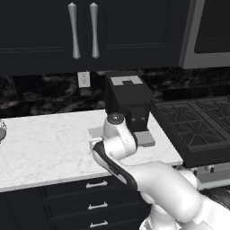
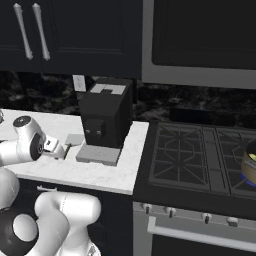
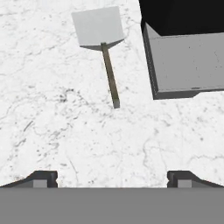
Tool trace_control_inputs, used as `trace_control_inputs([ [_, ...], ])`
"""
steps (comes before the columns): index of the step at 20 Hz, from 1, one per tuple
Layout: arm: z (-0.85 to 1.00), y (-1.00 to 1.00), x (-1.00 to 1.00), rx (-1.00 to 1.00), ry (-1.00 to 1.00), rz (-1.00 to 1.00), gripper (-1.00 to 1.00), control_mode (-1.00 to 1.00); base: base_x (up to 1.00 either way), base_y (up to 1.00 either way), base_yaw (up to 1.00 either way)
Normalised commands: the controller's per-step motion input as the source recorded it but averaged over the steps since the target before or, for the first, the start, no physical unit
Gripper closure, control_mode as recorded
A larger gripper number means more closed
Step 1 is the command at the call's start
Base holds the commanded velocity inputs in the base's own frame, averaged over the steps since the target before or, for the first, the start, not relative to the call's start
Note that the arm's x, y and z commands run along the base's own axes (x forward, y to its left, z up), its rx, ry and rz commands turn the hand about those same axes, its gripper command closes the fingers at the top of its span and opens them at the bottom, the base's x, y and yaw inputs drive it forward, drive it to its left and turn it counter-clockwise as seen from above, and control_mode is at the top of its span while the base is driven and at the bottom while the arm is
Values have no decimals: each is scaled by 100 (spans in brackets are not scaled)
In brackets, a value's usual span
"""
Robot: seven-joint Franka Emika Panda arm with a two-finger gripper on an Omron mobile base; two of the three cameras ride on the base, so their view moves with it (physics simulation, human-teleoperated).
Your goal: Put the cucumber and garlic in the pot. Retrieve the spatula and lightly stir the vegetables in the pot.
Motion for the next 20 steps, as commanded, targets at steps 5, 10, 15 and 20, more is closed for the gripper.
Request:
trace_control_inputs([
  [5,-18,0,30,-5,-4,0,-100,-100,0,0,0],
  [10,-36,0,31,-4,-2,0,-100,-100,0,0,0],
  [15,-38,0,41,0,-1,0,-100,-100,0,0,0],
  [20,-15,0,47,0,0,0,-100,-100,0,0,0],
])
